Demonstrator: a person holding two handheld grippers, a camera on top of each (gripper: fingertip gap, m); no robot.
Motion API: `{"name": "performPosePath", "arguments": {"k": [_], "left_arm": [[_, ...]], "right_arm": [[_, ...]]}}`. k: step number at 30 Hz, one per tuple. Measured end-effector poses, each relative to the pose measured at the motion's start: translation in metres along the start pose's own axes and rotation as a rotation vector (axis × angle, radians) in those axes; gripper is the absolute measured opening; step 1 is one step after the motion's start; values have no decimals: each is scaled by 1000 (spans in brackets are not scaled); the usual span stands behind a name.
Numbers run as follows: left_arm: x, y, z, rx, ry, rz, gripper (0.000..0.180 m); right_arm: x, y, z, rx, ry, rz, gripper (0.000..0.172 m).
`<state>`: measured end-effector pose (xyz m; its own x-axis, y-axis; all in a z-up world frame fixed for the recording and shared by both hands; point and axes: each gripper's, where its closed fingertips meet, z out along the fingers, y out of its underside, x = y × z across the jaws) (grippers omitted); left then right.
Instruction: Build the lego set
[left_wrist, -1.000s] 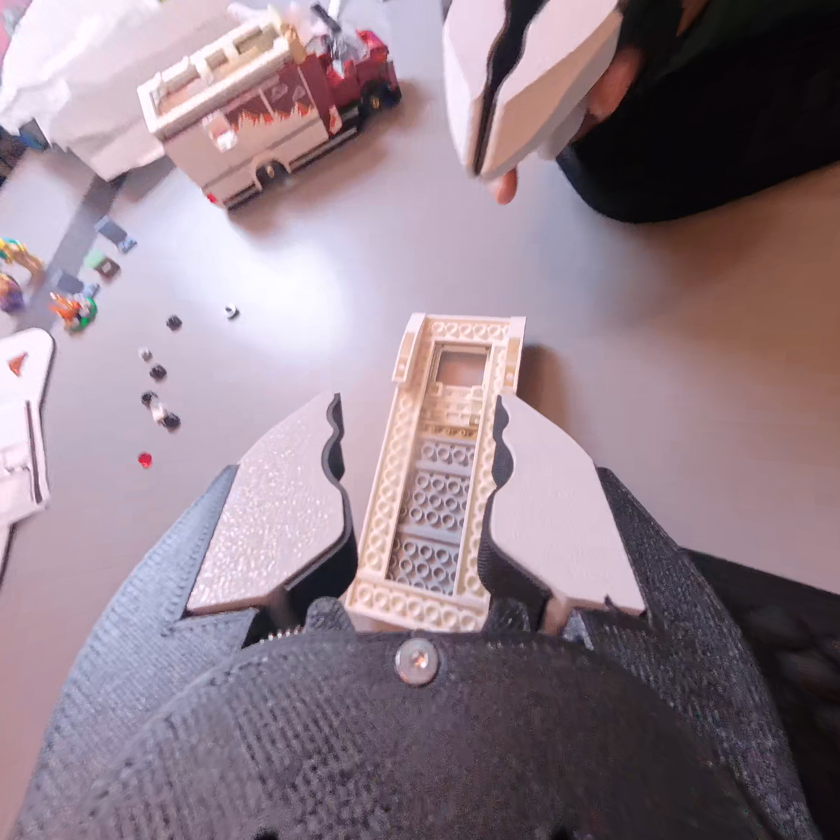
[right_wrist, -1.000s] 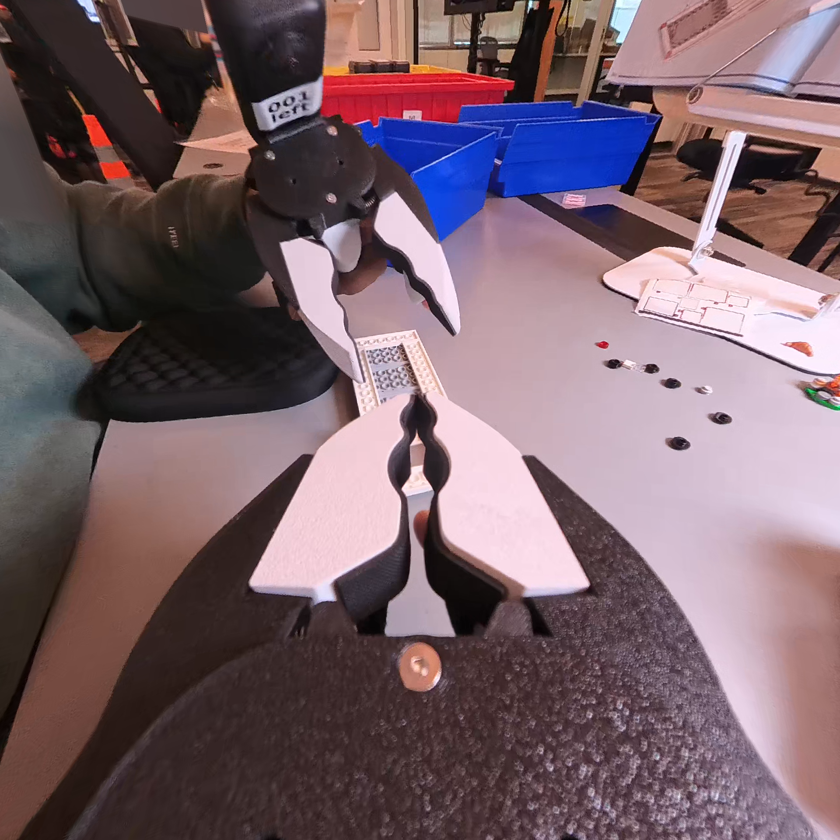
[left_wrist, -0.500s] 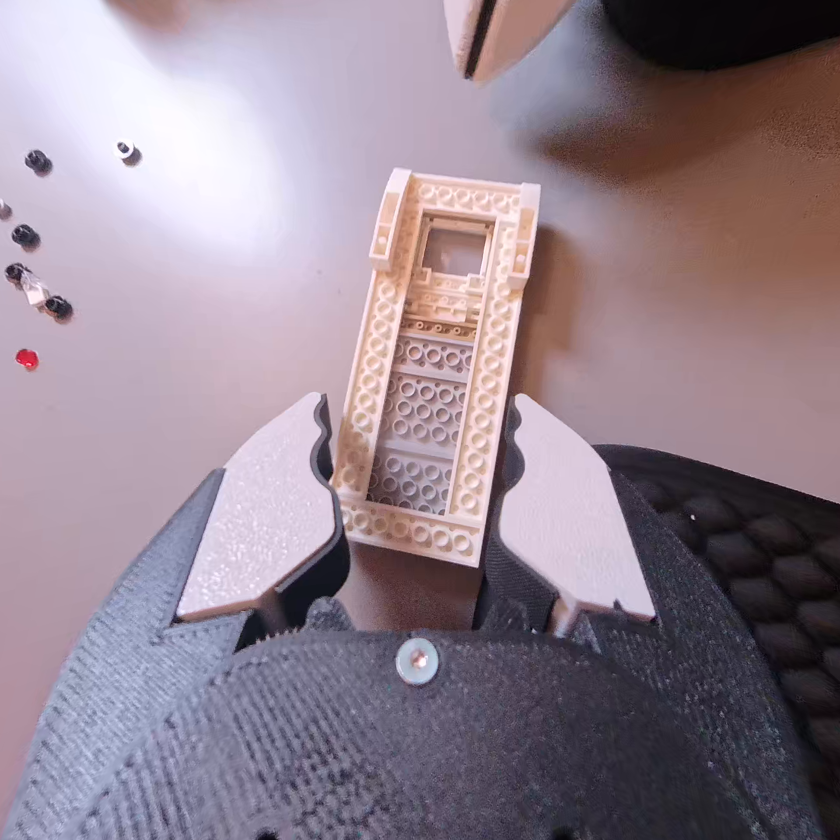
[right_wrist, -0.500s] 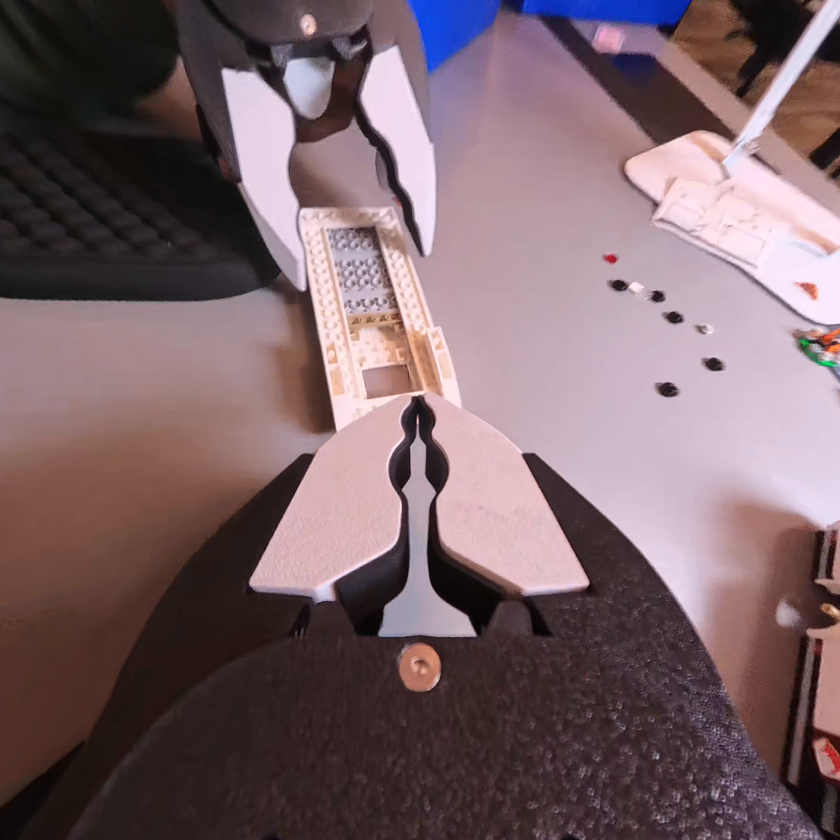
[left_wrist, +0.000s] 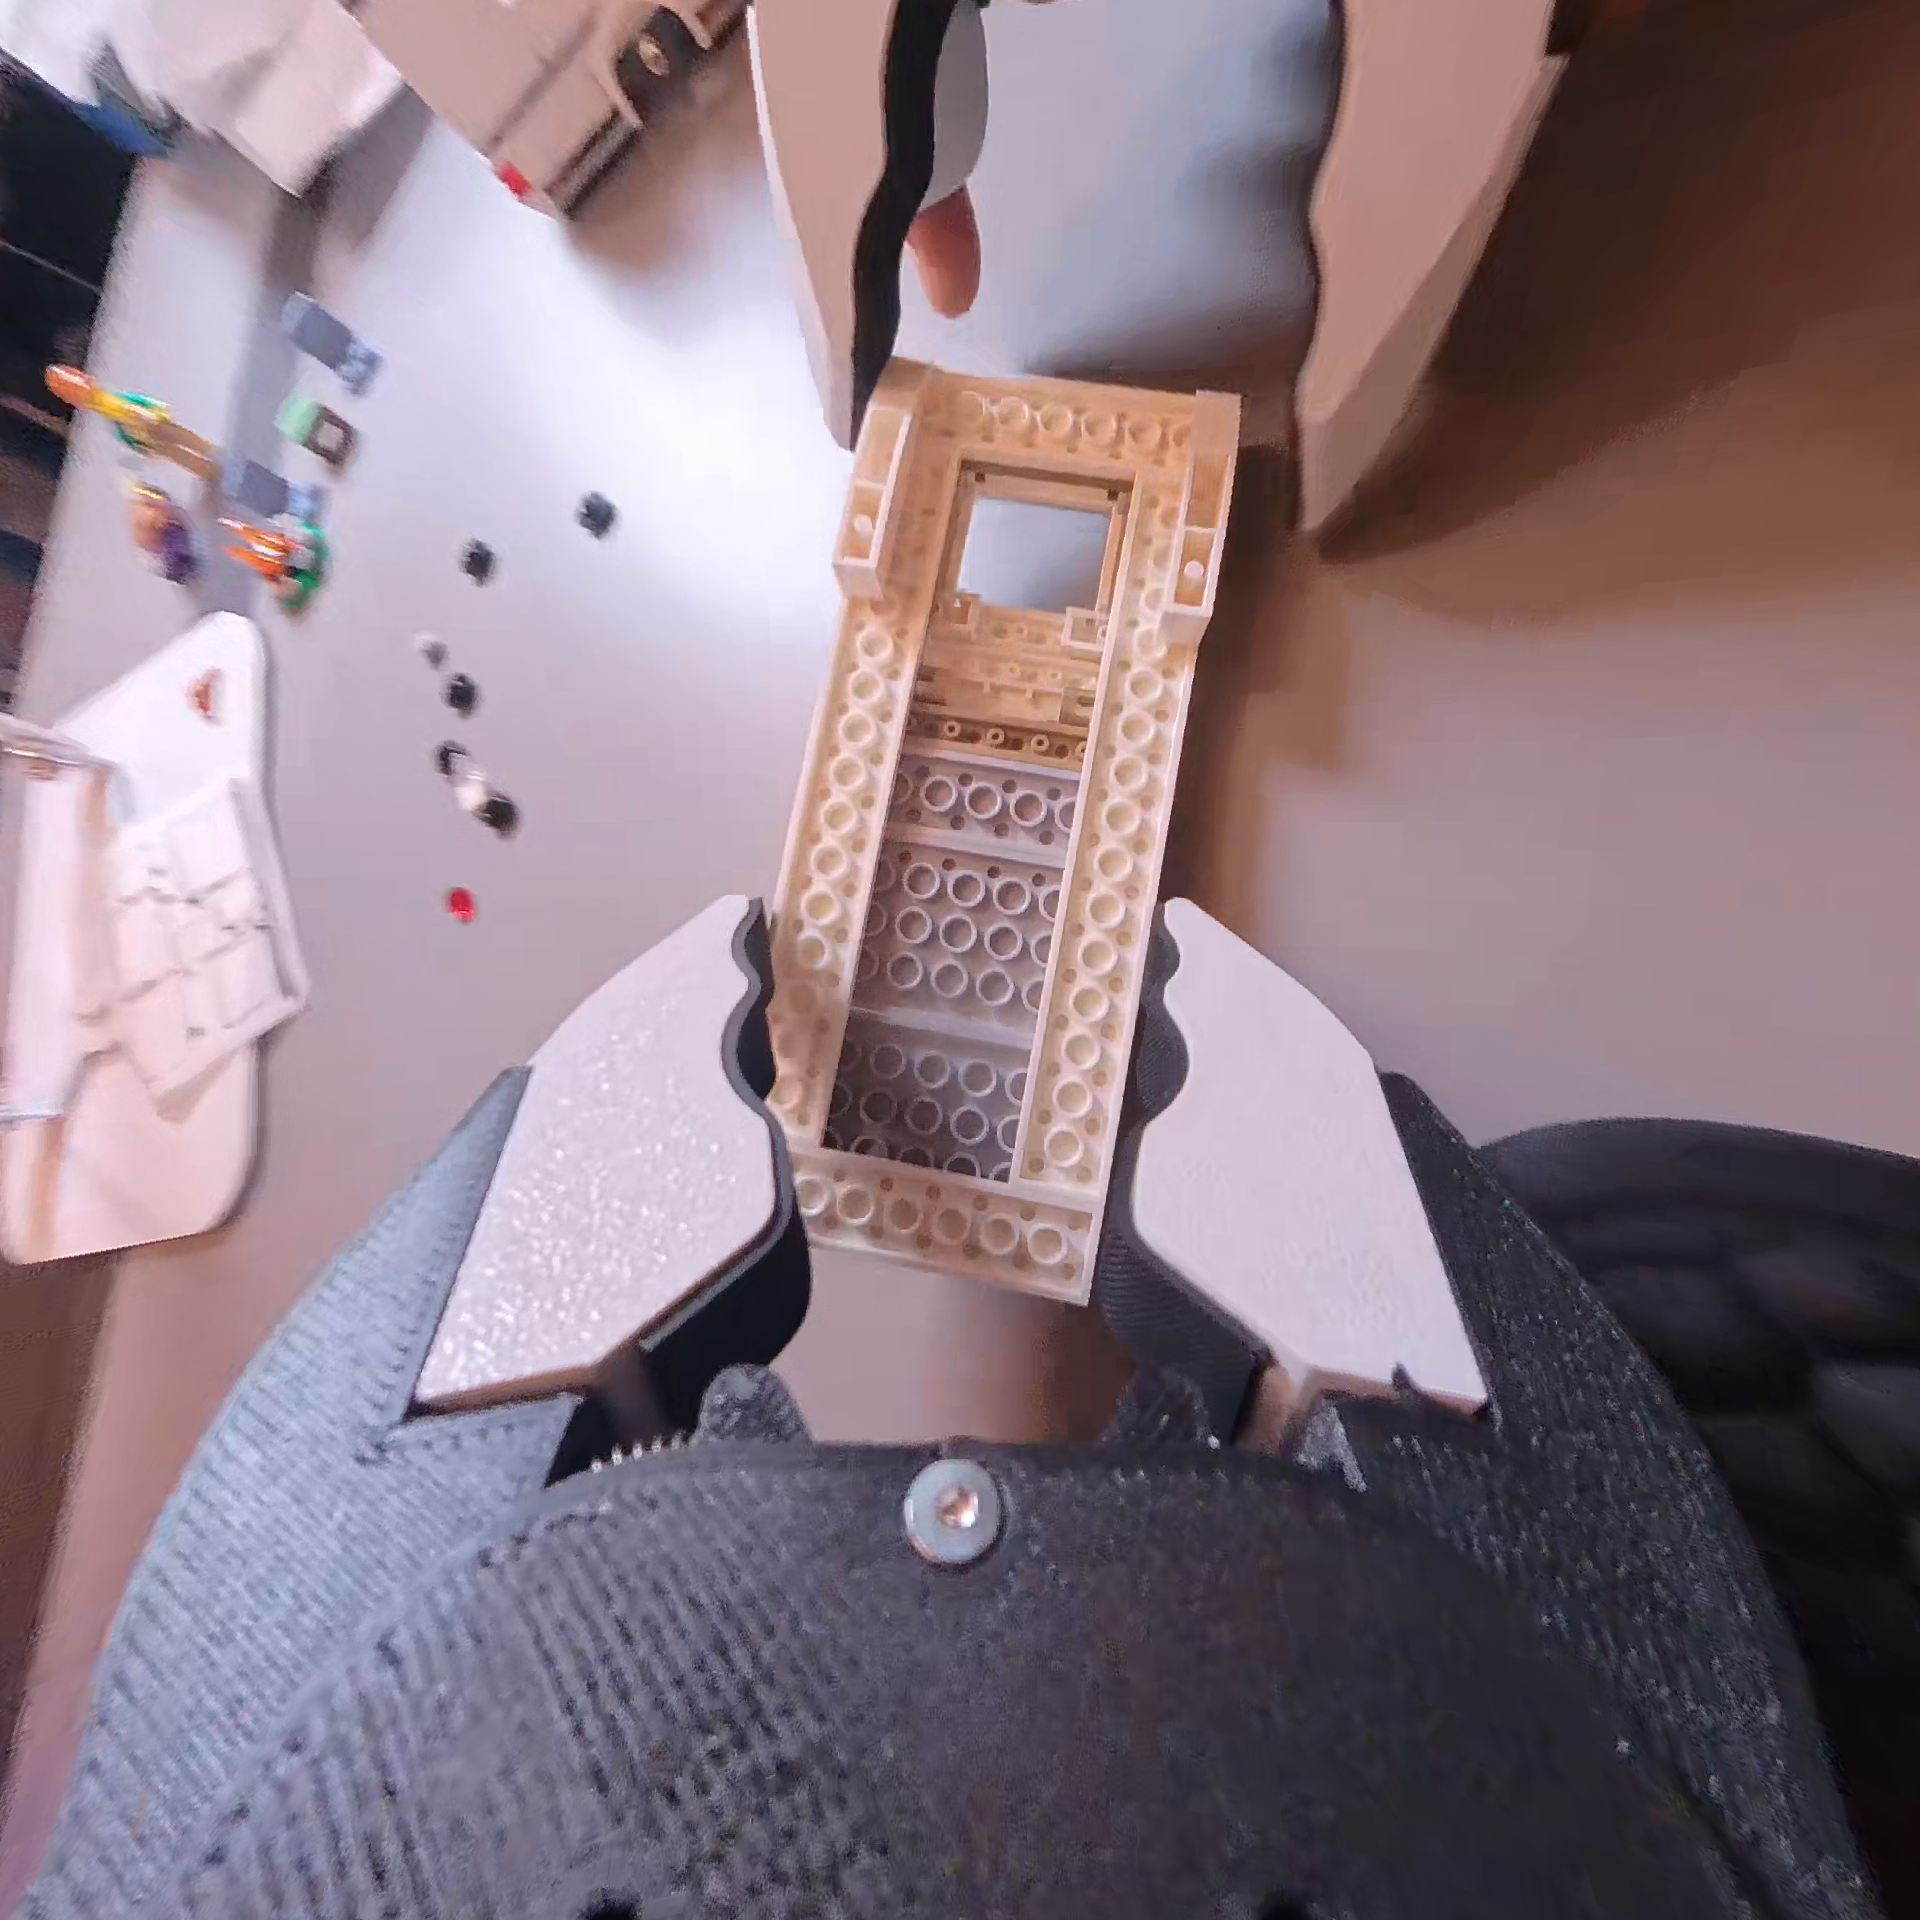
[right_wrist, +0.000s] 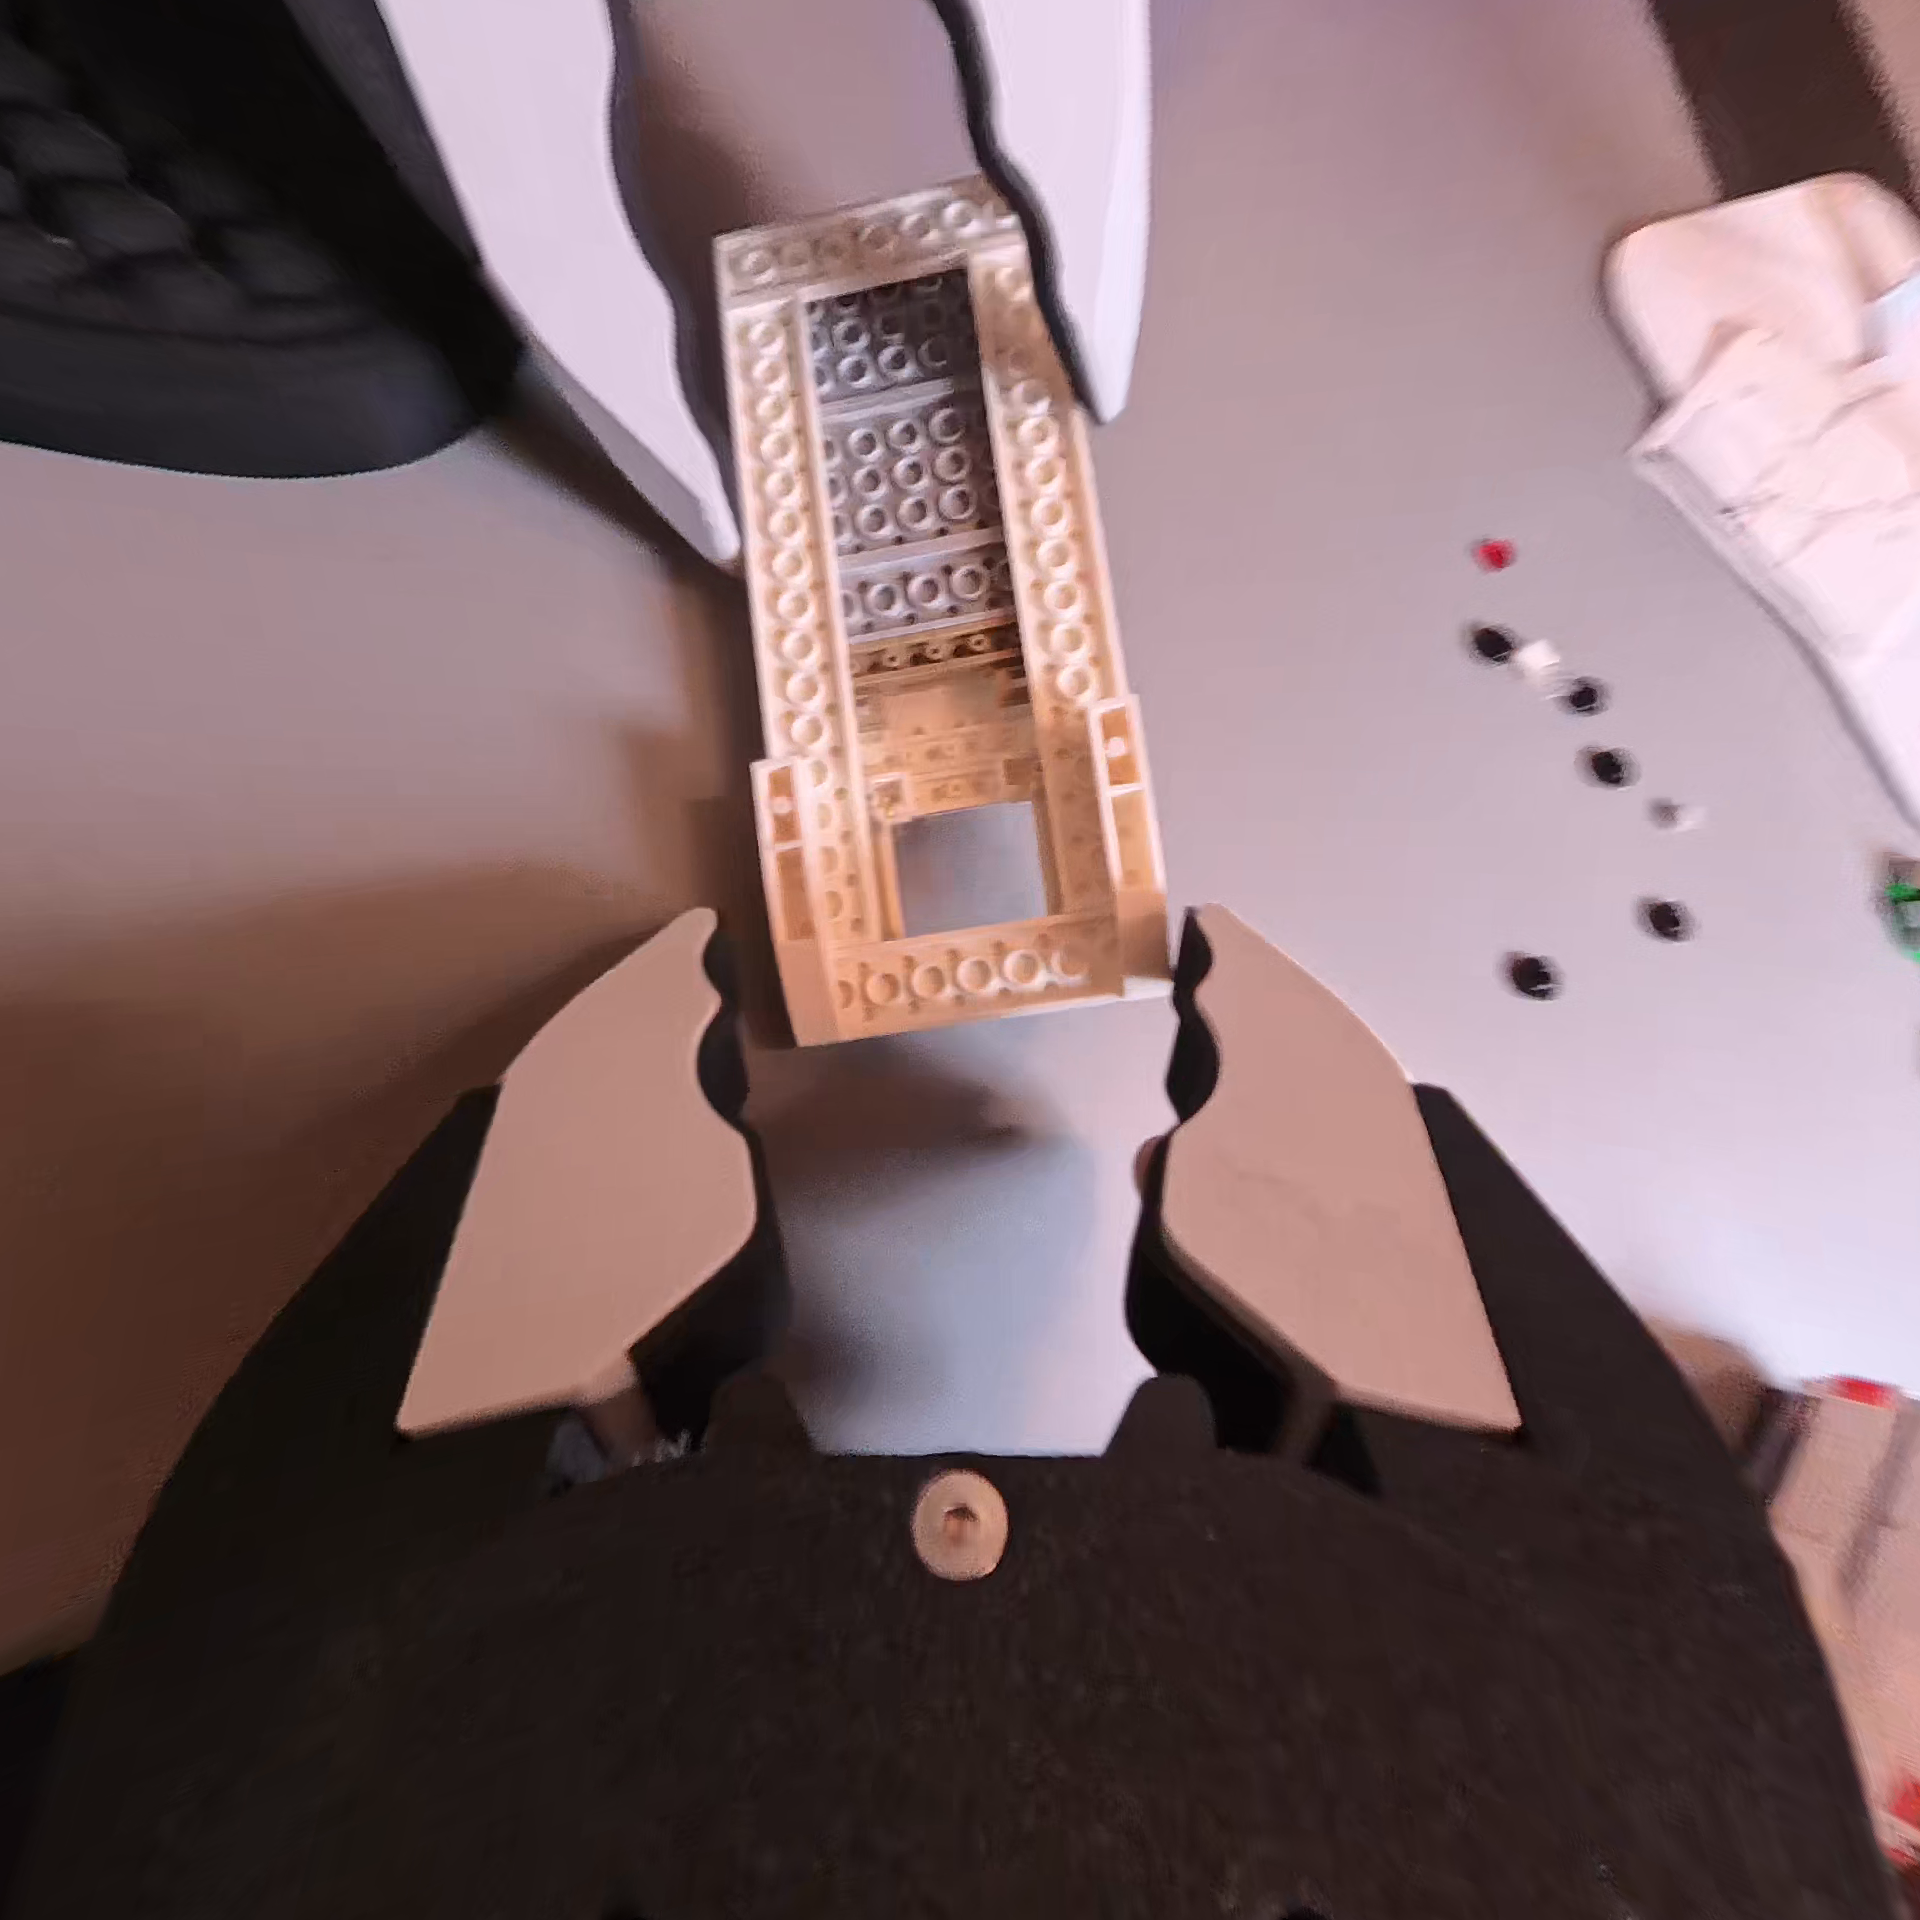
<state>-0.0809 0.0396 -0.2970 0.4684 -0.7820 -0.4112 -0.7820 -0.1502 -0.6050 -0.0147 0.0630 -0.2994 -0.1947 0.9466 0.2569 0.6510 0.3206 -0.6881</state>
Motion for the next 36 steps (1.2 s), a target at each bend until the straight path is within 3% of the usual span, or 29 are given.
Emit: {"name": "performPosePath", "arguments": {"k": [1,5,12,27,29,32,36], "left_arm": [[-5,0,1,3,-49,33,69],[-18,-4,1,13,-192,129,69],[-23,-7,2,18,-281,239,69],[-22,-2,6,43,-237,161,70],[-20,1,7,43,-208,133,63],[-14,8,10,46,-127,70,37],[-19,11,7,87,-80,-51,45]], "right_arm": [[8,-2,-1,20,44,-32,72],[21,-3,-2,72,168,-159,71],[26,4,-5,85,249,-235,72],[21,3,-6,121,205,-171,70],[19,6,-5,119,145,-62,70],[20,10,-7,110,95,47,69],[20,11,-6,105,100,50,70]]}}
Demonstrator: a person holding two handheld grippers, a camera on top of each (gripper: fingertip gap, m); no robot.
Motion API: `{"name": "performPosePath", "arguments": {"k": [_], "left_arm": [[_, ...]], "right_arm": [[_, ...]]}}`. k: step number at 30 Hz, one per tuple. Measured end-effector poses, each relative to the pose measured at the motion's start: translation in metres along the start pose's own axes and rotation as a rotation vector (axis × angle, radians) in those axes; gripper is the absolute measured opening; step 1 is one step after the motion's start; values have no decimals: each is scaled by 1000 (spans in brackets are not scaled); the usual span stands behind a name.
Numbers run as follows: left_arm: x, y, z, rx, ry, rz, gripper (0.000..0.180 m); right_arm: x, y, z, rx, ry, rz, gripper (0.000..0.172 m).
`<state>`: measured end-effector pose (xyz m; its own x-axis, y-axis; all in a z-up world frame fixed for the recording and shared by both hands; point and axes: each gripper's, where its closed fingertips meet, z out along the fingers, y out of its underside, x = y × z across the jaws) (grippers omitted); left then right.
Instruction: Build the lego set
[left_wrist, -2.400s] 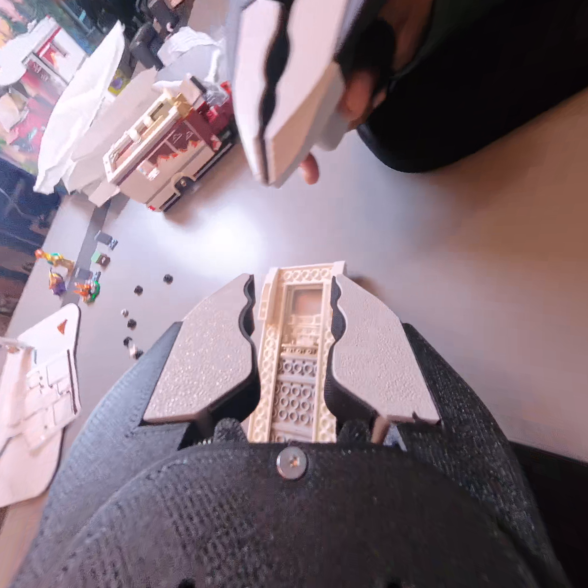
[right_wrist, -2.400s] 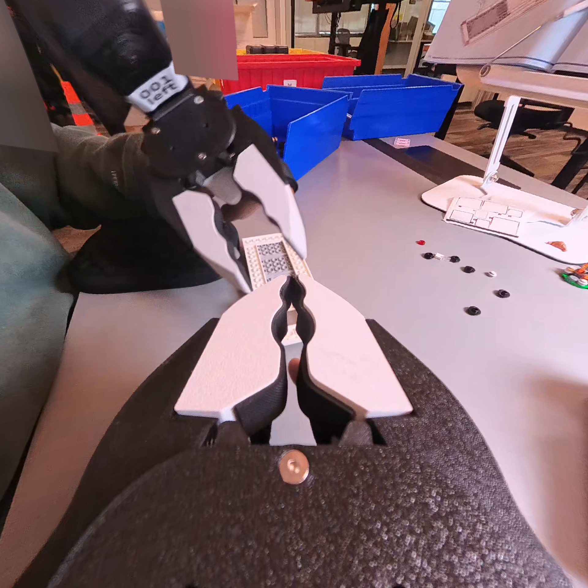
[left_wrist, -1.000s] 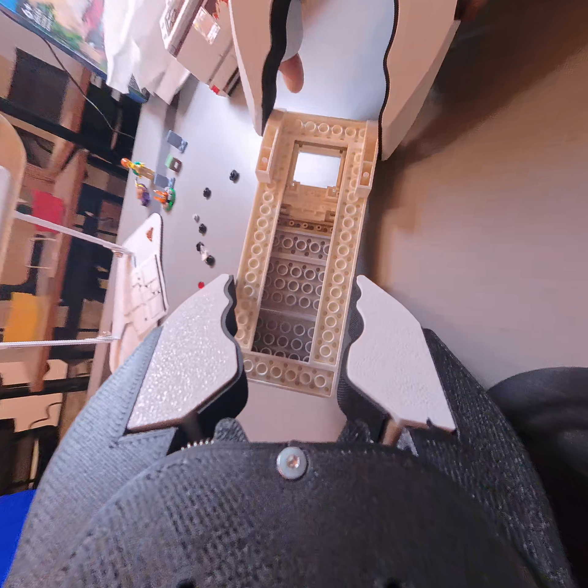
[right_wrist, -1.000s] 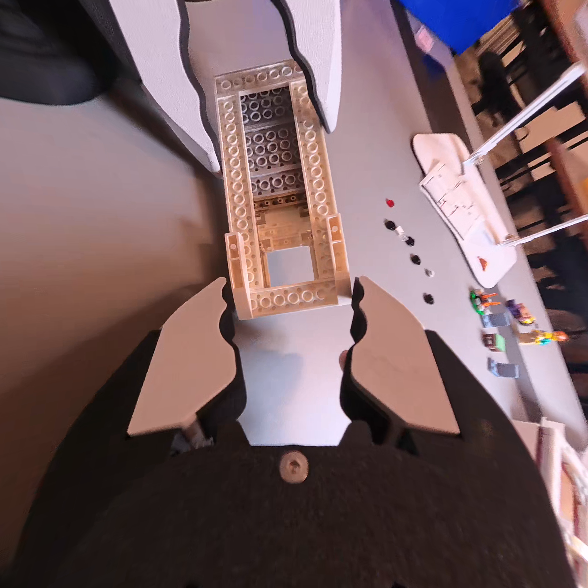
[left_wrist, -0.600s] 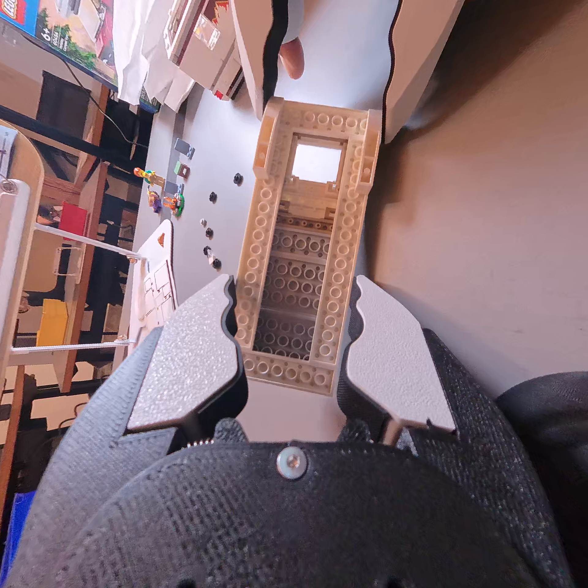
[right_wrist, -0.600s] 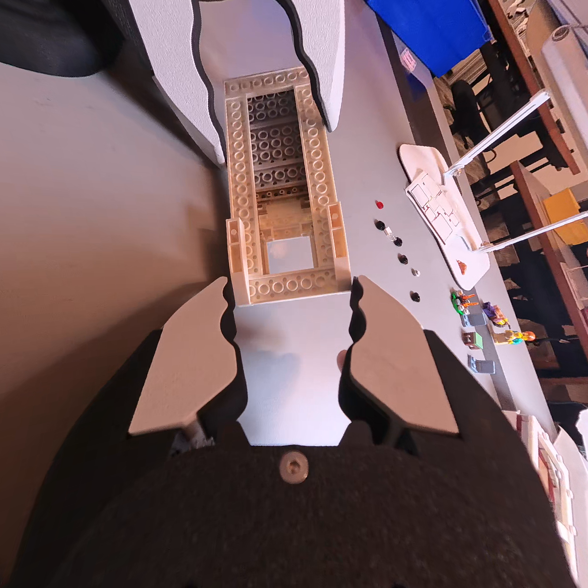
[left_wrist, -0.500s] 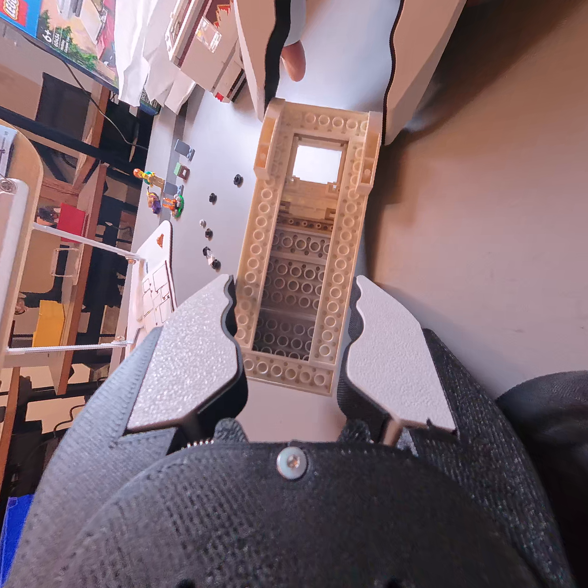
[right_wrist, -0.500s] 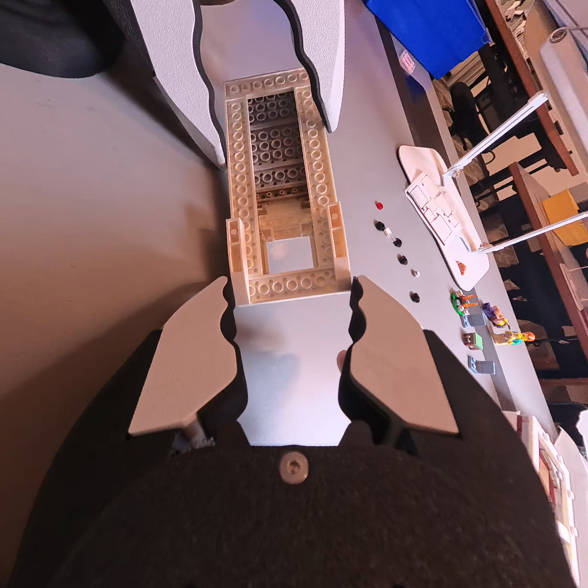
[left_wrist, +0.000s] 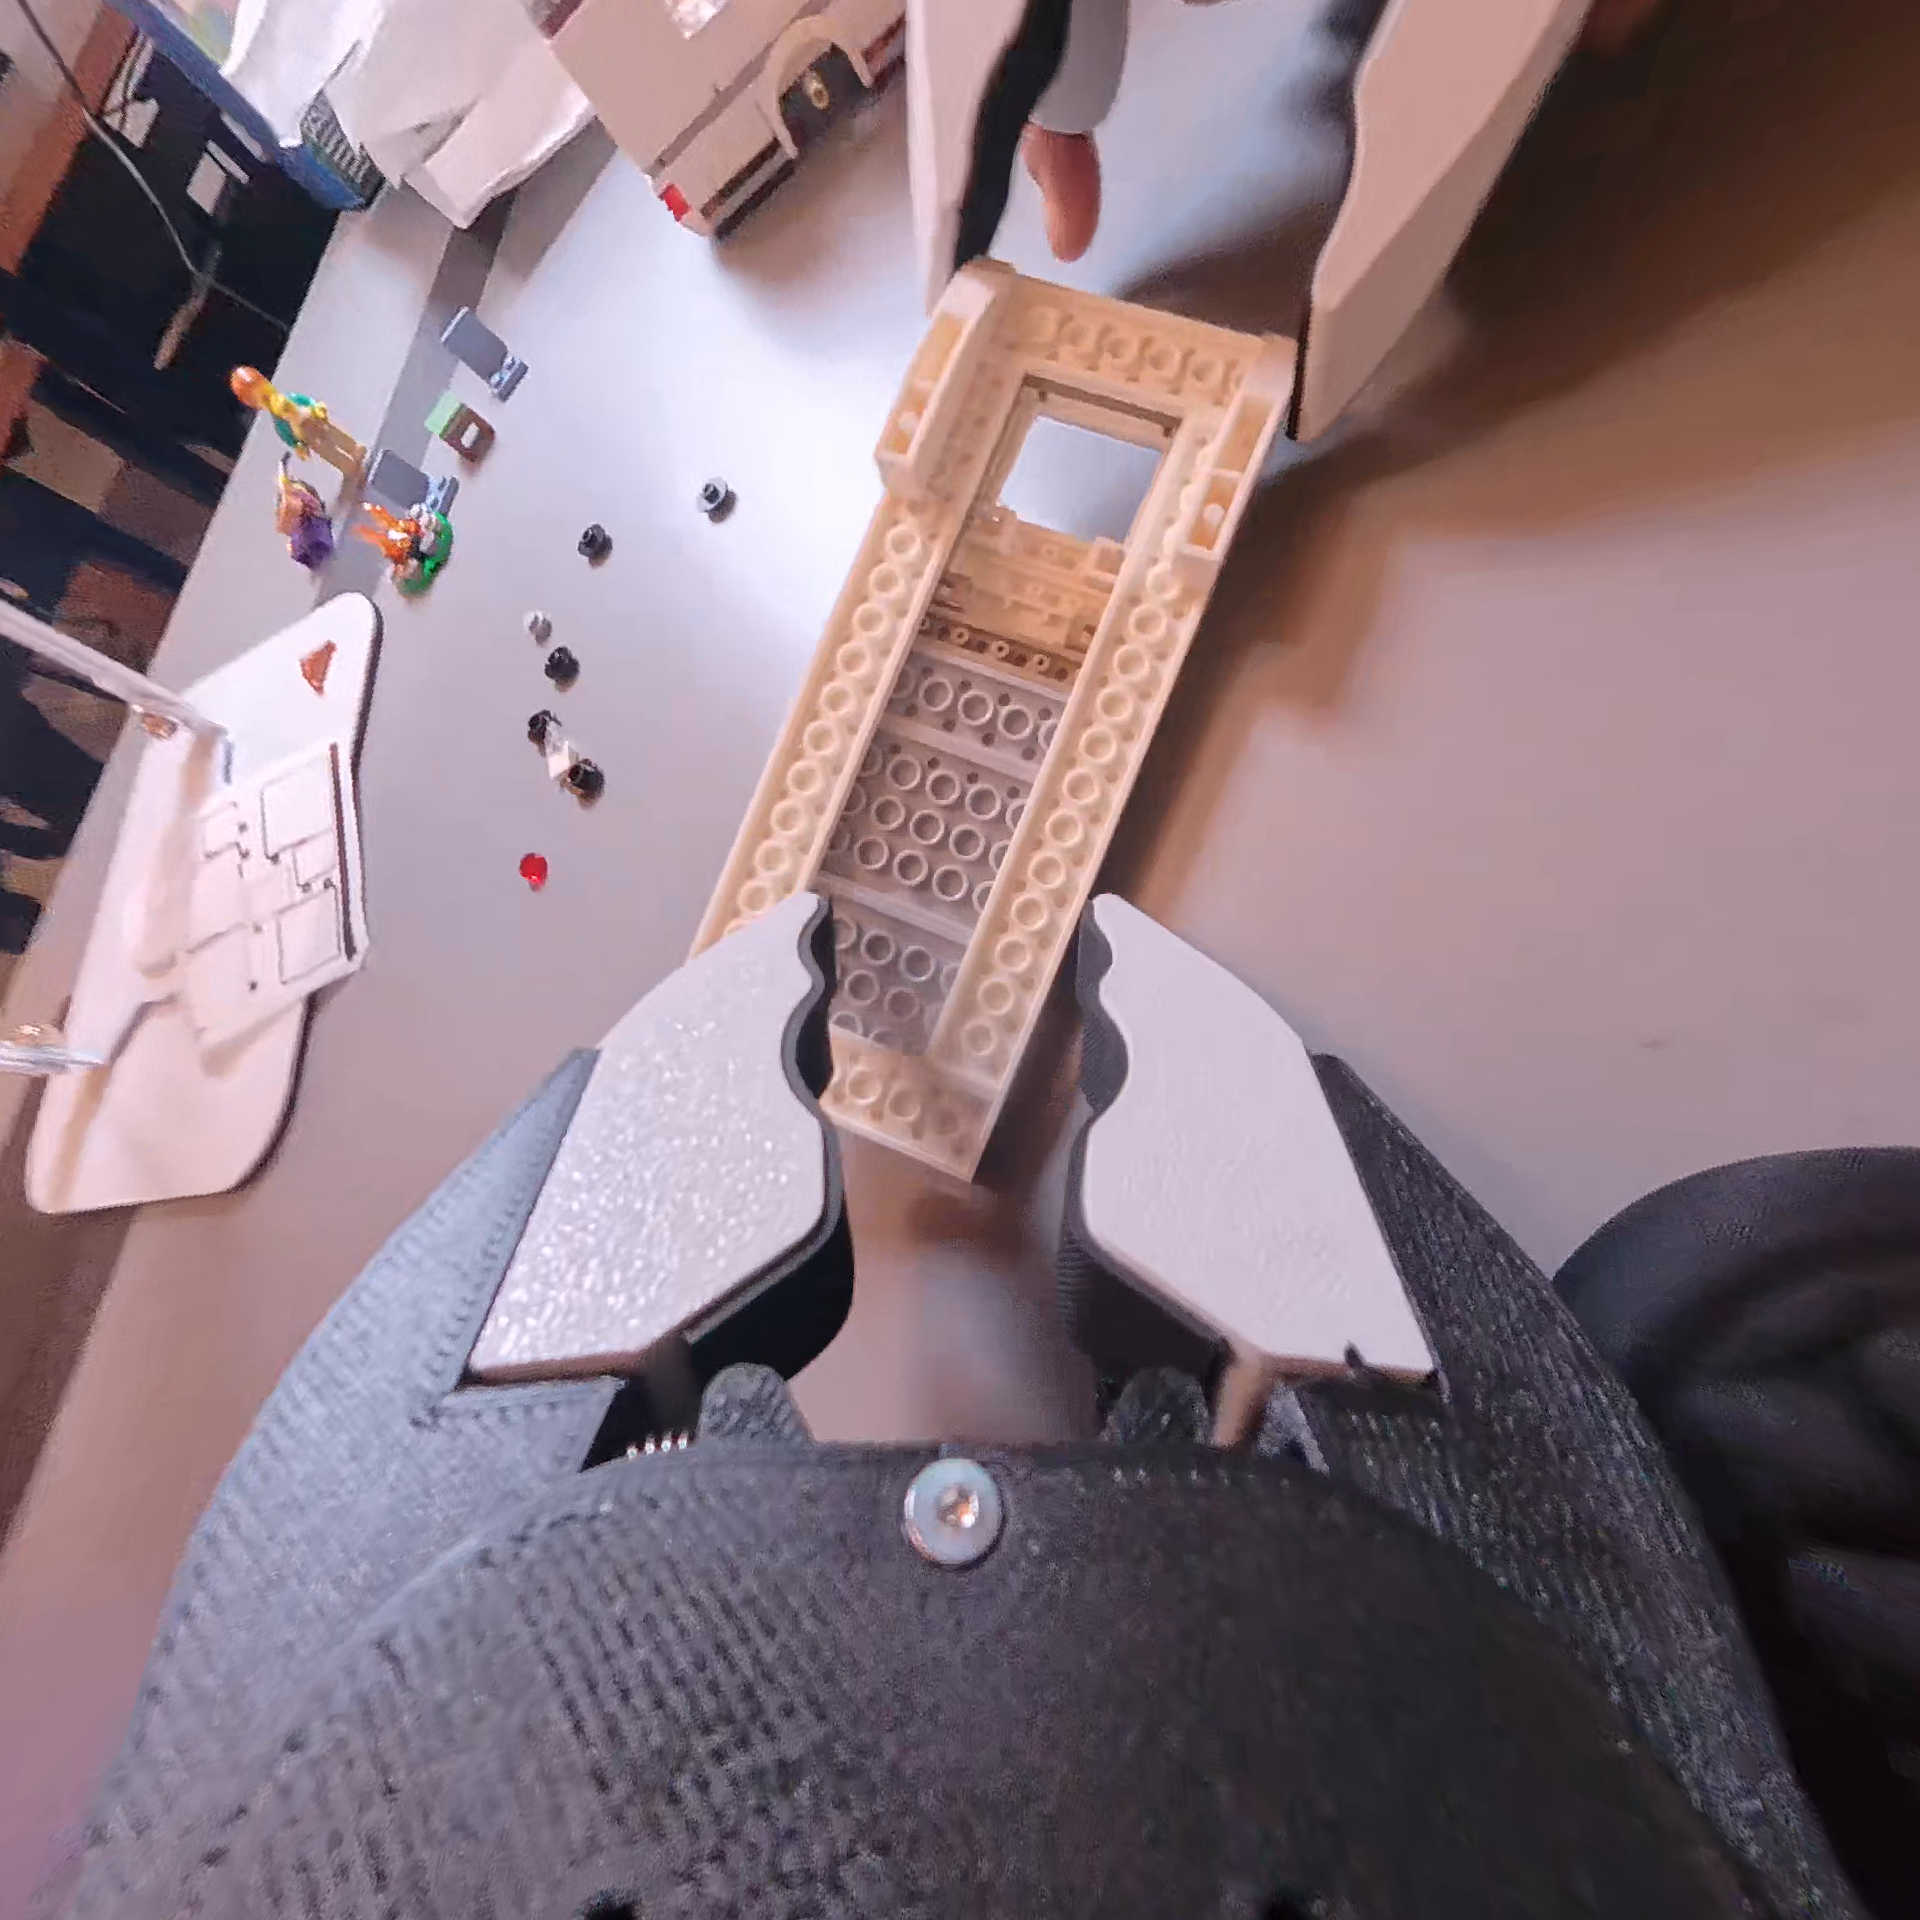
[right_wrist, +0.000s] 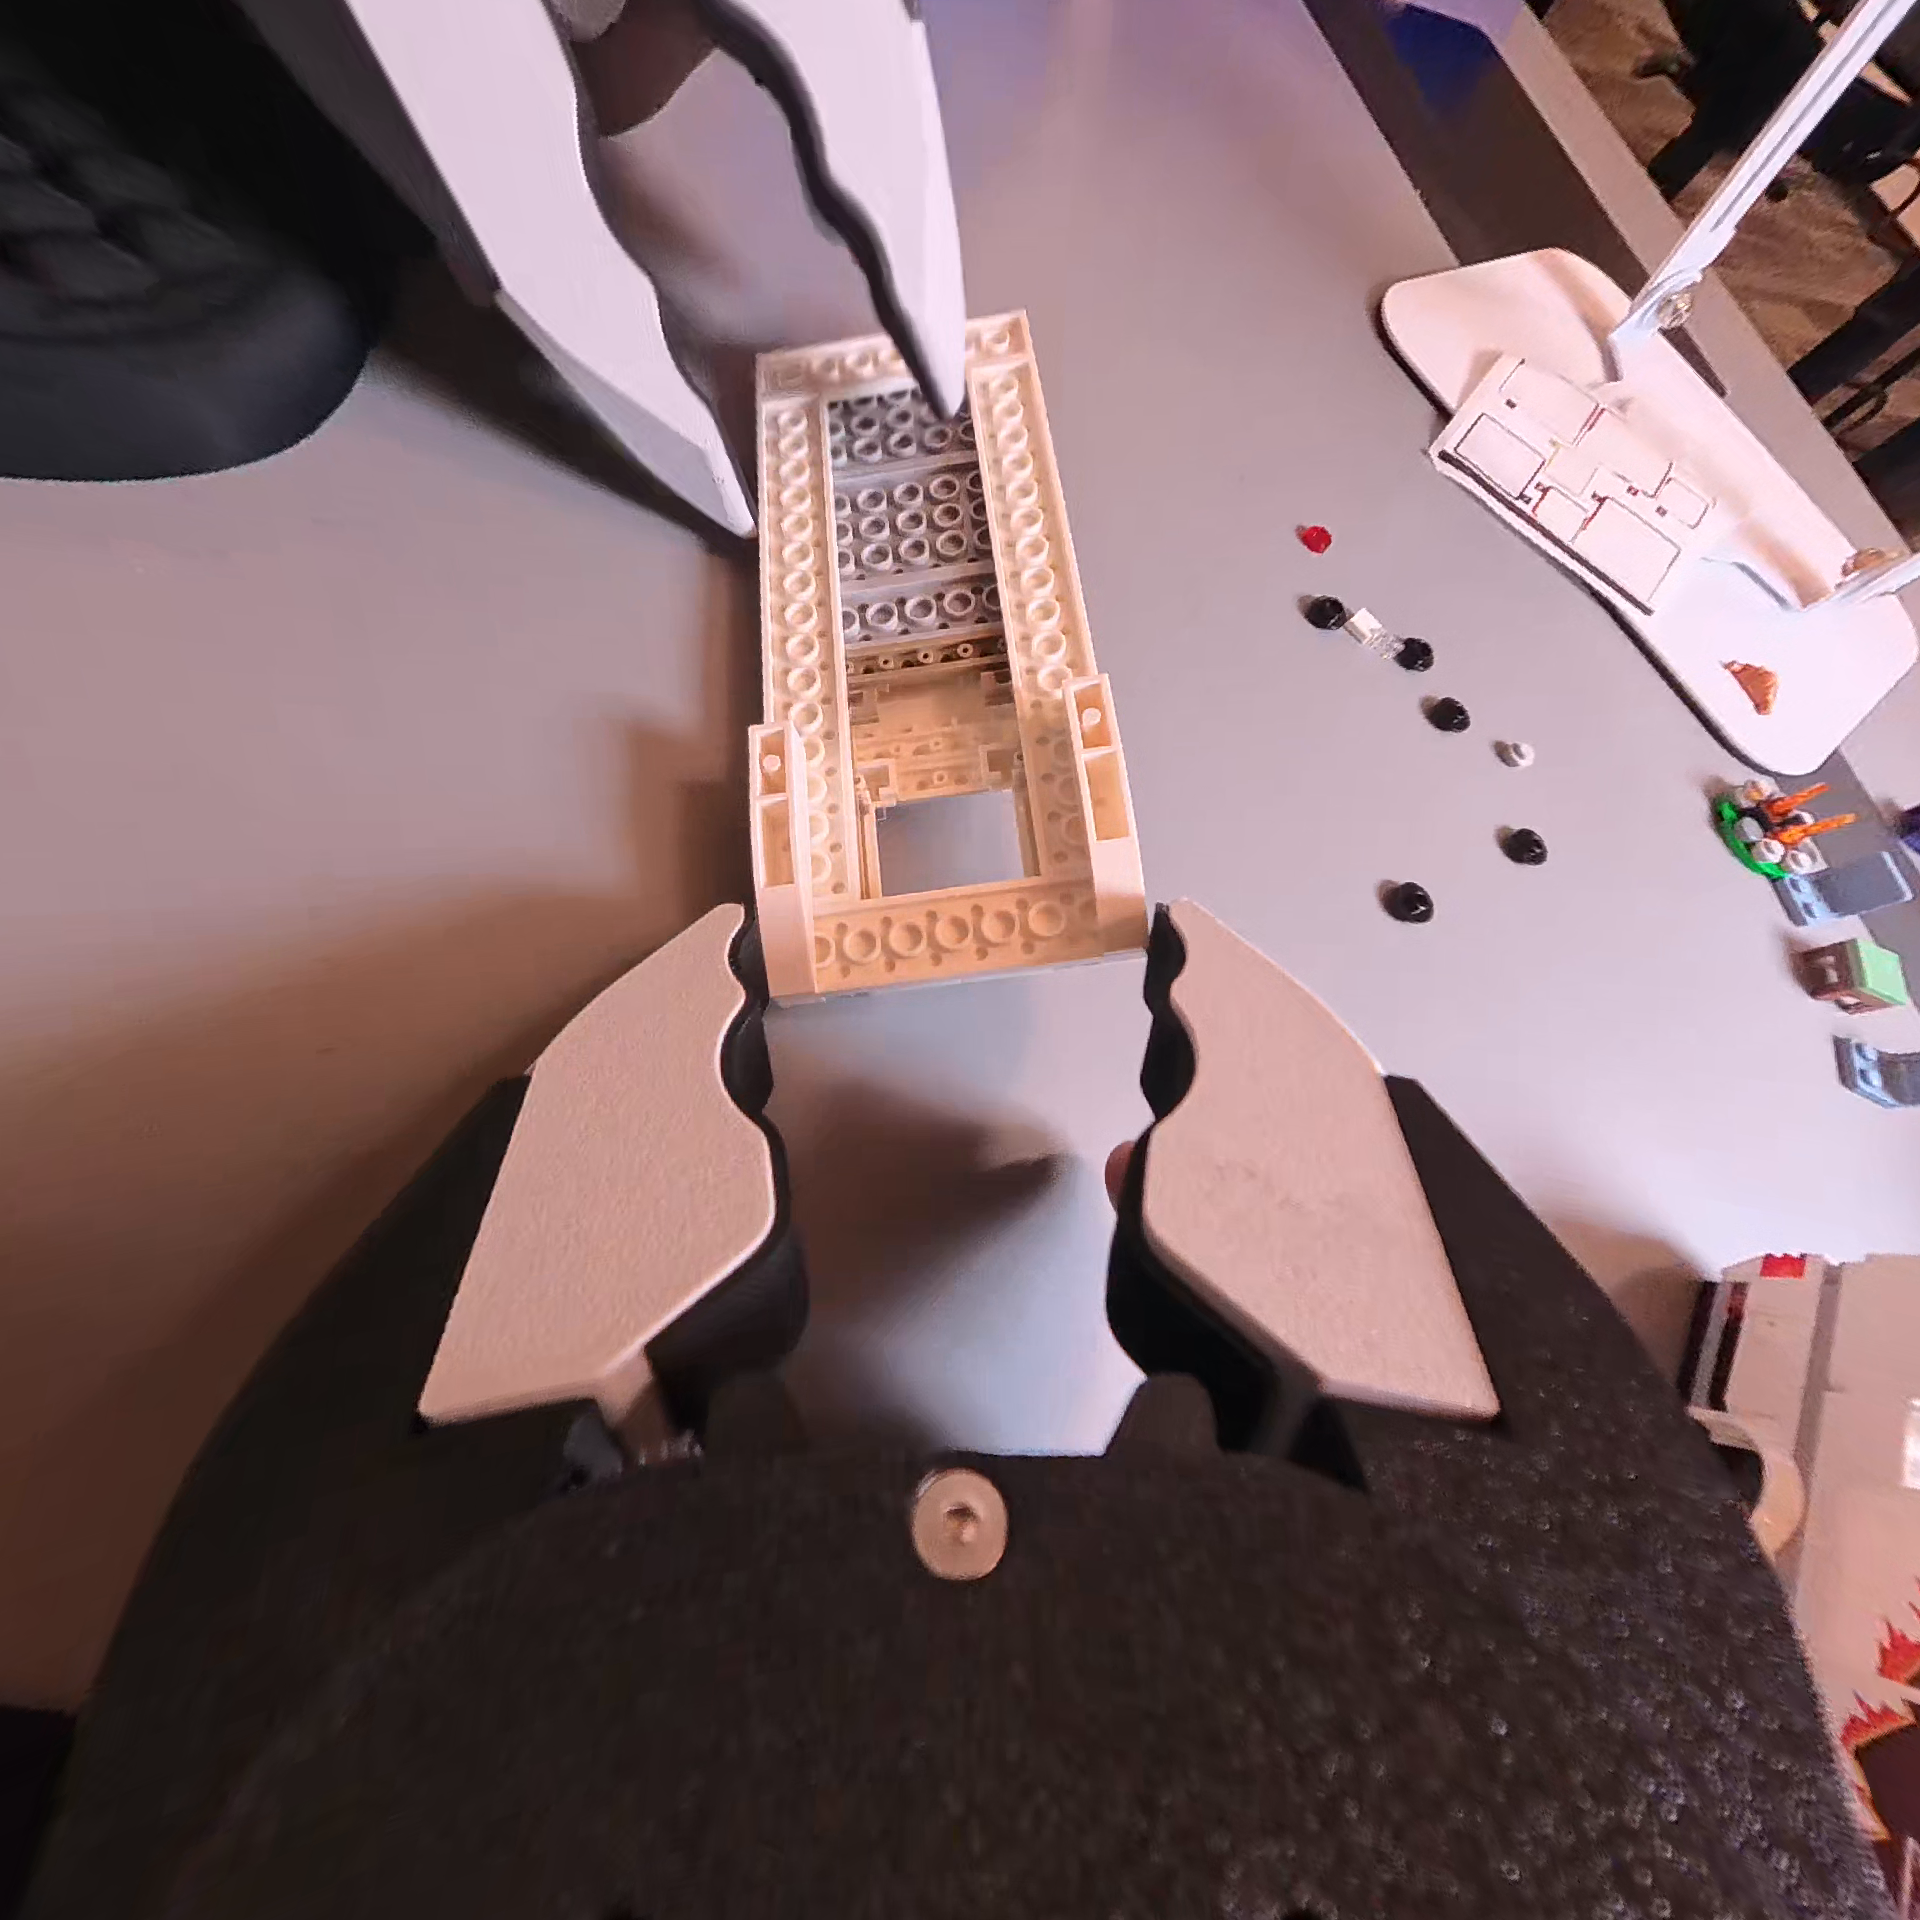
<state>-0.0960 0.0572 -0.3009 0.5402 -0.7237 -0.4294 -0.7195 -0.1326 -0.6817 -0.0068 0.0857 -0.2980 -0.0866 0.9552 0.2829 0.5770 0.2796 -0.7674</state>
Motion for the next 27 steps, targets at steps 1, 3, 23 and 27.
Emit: {"name": "performPosePath", "arguments": {"k": [1,3,23,27], "left_arm": [[-2,0,-1,20,19,-53,49],[-7,2,-4,50,76,-195,60],[-43,1,-19,179,10,-428,37],[-53,0,-20,200,-91,-417,24]], "right_arm": [[0,0,0,0,2,-3,70],[0,0,0,2,0,4,70],[181,-87,-31,238,424,221,50],[281,-120,-7,282,575,345,46]]}}
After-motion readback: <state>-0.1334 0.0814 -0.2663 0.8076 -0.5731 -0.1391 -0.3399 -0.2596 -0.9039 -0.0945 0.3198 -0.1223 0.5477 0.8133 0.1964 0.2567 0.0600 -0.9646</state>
